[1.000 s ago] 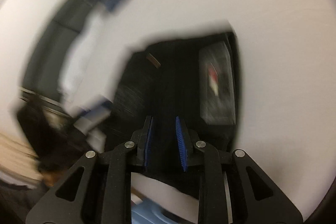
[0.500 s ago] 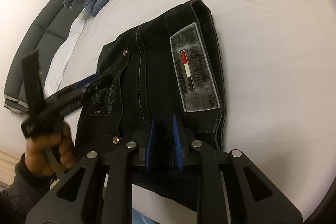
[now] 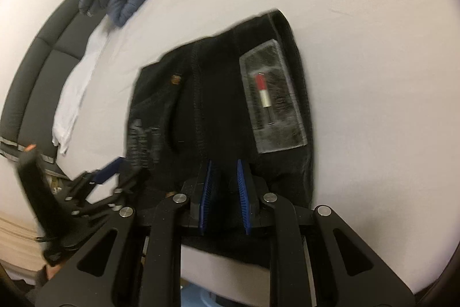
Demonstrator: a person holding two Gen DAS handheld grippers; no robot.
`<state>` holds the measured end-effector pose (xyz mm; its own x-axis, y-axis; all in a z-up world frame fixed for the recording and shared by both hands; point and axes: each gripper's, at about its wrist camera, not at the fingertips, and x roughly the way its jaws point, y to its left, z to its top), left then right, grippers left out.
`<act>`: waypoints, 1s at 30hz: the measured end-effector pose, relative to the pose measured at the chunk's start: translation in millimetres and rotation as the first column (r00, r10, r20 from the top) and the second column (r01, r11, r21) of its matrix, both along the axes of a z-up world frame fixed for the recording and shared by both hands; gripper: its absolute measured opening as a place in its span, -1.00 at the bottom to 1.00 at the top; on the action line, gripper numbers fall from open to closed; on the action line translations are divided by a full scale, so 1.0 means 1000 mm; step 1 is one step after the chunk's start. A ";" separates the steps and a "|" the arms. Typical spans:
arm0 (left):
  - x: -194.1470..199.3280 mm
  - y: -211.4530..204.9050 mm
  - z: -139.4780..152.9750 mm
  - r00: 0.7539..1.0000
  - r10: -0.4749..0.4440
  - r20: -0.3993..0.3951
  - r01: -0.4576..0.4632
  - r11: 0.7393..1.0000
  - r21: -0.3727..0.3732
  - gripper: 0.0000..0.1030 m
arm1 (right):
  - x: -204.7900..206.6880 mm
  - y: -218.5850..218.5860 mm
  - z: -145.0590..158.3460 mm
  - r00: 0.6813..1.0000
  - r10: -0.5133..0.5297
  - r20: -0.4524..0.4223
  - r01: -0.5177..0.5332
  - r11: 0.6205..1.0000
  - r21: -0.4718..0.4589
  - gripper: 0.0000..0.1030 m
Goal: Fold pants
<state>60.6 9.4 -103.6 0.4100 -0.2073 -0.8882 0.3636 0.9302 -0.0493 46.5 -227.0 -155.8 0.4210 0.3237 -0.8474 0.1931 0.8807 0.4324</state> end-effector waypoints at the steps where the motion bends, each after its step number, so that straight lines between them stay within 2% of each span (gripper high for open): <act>1: 0.000 0.001 0.000 1.000 0.001 -0.001 -0.001 1.000 -0.002 0.07 | -0.004 0.004 0.005 1.000 0.006 0.013 -0.005 1.000 -0.011 -0.69; 4: 0.003 0.003 -0.001 1.000 0.001 -0.001 -0.001 1.000 -0.001 0.07 | -0.017 0.012 0.004 1.000 0.019 0.024 -0.018 0.999 -0.039 -0.69; 6: -0.002 0.000 -0.001 1.000 0.000 -0.002 0.000 1.000 0.003 0.07 | -0.024 0.013 -0.015 1.000 0.021 -0.004 -0.021 1.000 -0.023 -0.69; 9: 0.000 0.002 -0.002 1.000 0.009 -0.012 -0.009 1.000 -0.008 0.08 | -0.035 0.011 -0.025 0.996 0.025 0.081 -0.024 1.000 -0.014 -0.70; 11: 0.002 0.003 -0.003 1.000 0.013 -0.019 -0.013 1.000 -0.012 0.09 | -0.036 0.008 -0.026 0.995 0.017 0.095 -0.017 1.000 0.003 -0.70; 22: 0.002 0.004 -0.005 1.000 0.020 -0.007 -0.020 1.000 -0.003 0.09 | -0.042 0.007 -0.025 0.986 0.045 0.161 -0.040 0.999 -0.031 -0.70; 24: 0.003 0.011 -0.002 1.000 0.025 -0.014 -0.025 0.999 -0.022 0.15 | -0.043 0.007 -0.018 0.988 0.040 0.149 -0.037 0.999 -0.024 -0.66; 26: 0.005 0.022 0.002 0.998 0.055 -0.025 -0.056 0.997 -0.052 0.45 | -0.045 0.003 -0.006 0.990 0.020 0.141 -0.022 1.000 0.014 -0.61; 27: 0.006 0.031 0.004 0.996 0.079 -0.029 -0.081 0.994 -0.074 0.51 | -0.048 -0.002 0.001 0.988 0.004 0.155 -0.011 0.999 0.043 -0.43; 28: 0.006 0.038 0.007 0.995 0.096 -0.027 -0.098 0.991 -0.090 0.54 | -0.052 -0.007 0.009 0.984 -0.009 0.179 -0.002 0.998 0.062 -0.02; 30: 0.006 0.052 0.012 0.992 0.122 -0.021 -0.124 0.984 -0.132 0.54 | -0.061 -0.023 0.025 0.971 -0.055 0.234 0.038 0.996 0.075 0.42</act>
